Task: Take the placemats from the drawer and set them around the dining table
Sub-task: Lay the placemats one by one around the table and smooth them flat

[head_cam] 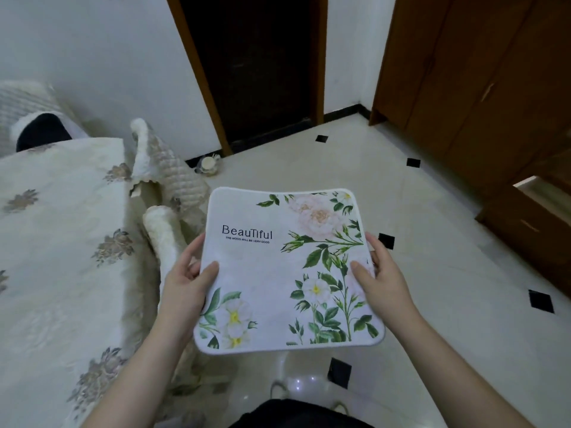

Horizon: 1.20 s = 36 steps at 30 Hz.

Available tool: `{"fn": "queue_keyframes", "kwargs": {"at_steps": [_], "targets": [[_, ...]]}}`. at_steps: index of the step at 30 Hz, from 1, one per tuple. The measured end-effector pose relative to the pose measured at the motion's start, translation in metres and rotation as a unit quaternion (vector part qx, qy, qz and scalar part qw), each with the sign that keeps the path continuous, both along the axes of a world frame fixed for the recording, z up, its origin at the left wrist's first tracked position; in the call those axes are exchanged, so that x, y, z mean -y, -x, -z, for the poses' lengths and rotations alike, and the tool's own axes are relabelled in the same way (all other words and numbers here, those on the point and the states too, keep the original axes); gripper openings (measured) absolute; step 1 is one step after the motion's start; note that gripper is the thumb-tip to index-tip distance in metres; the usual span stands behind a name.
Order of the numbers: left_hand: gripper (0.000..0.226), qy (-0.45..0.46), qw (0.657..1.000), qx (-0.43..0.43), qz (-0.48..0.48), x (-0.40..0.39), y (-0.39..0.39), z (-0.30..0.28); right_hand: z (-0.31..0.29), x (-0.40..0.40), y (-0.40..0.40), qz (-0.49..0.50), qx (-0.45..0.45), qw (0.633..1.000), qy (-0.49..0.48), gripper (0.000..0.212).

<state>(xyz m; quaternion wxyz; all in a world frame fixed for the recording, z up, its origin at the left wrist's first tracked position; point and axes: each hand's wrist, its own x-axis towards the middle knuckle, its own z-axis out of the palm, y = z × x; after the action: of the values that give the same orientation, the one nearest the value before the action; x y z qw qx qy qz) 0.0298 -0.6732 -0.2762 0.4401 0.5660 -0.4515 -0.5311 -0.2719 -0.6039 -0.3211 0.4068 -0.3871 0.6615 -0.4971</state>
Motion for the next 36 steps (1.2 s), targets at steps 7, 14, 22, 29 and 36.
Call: {"fn": "queue_keyframes", "kwargs": {"at_steps": [7, 14, 22, 29, 36], "targets": [[0.053, -0.04, 0.991, -0.072, -0.103, 0.033, -0.044, 0.01, -0.004, 0.09, -0.03, -0.09, -0.014, 0.996, -0.017, 0.058], [0.05, -0.016, 0.976, -0.078, -0.204, 0.069, -0.096, 0.015, -0.019, 0.186, -0.09, -0.183, -0.036, 0.982, -0.012, 0.059], [0.056, 0.006, 0.958, -0.011, -0.288, 0.085, -0.149, 0.015, -0.026, 0.264, -0.16, -0.276, -0.041, 0.96, 0.001, 0.059], [0.055, -0.002, 0.924, -0.012, -0.382, 0.08, -0.181, 0.02, -0.03, 0.324, -0.218, -0.373, -0.034, 0.927, -0.009, 0.056], [0.055, -0.032, 0.875, -0.055, -0.48, 0.072, -0.191, 0.031, -0.013, 0.386, -0.28, -0.504, -0.009, 0.863, -0.025, 0.055]]}}
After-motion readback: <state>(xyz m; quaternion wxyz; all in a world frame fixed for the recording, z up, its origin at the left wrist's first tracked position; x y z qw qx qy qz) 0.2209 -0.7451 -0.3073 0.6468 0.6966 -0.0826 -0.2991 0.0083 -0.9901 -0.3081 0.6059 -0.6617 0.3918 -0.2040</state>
